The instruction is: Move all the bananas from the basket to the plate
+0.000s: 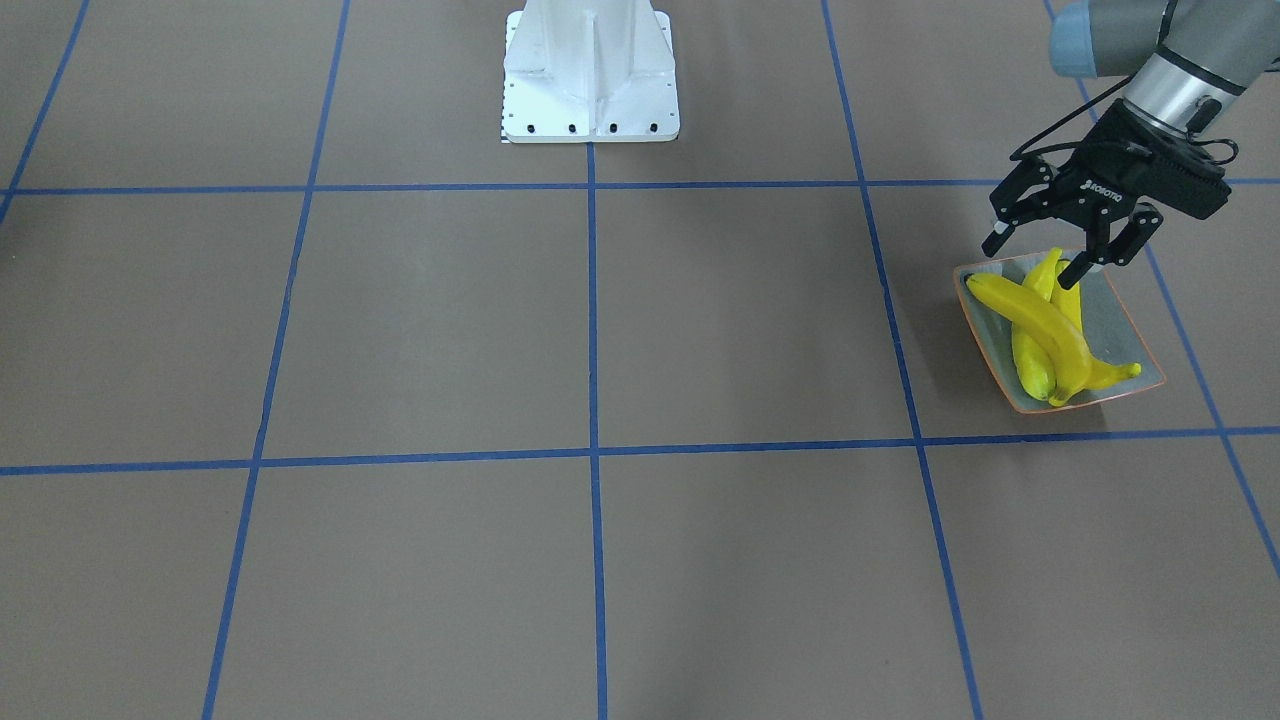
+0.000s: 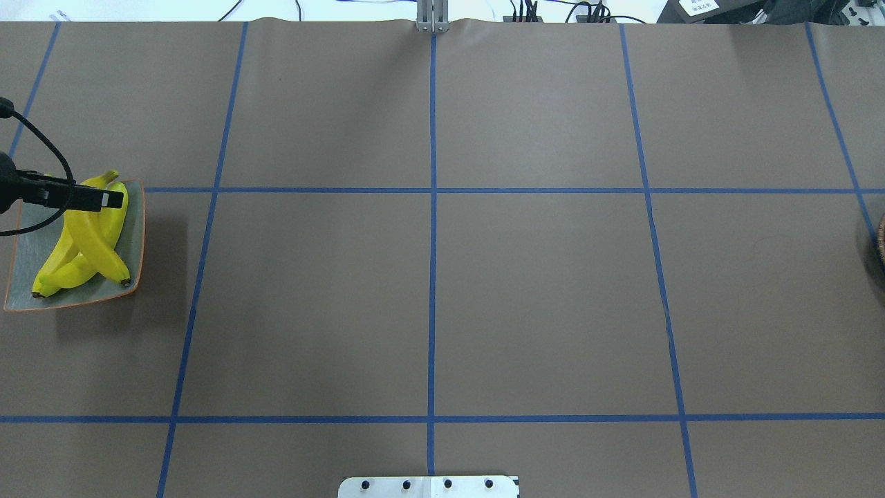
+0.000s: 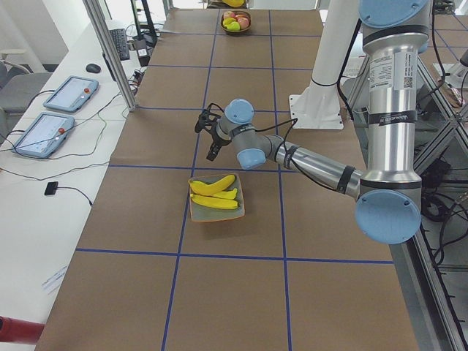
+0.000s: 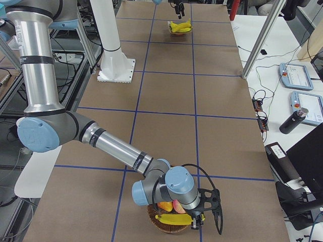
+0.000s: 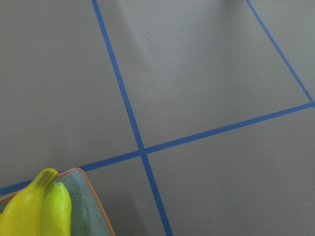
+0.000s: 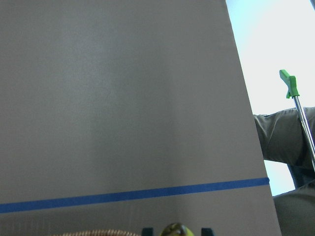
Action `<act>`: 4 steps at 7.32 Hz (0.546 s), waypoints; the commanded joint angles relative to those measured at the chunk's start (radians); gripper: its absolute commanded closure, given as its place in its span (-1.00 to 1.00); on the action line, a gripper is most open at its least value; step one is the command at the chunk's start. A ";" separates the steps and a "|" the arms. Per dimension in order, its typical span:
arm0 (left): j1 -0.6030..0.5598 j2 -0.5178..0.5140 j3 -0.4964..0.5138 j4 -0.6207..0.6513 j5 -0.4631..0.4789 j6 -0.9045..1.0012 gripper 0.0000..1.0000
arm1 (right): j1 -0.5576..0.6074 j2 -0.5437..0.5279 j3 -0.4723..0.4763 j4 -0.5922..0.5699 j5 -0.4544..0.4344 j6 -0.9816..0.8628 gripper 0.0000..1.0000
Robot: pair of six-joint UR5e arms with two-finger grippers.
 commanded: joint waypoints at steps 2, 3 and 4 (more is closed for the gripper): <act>0.000 -0.001 -0.002 -0.001 0.000 -0.008 -0.99 | 0.022 0.013 0.215 -0.104 -0.088 0.243 1.00; 0.002 -0.001 -0.002 -0.001 0.002 -0.009 -0.99 | -0.001 0.018 0.263 -0.104 -0.114 0.378 1.00; 0.002 -0.003 -0.002 -0.001 0.000 -0.009 -0.99 | -0.038 0.030 0.304 -0.105 -0.125 0.504 1.00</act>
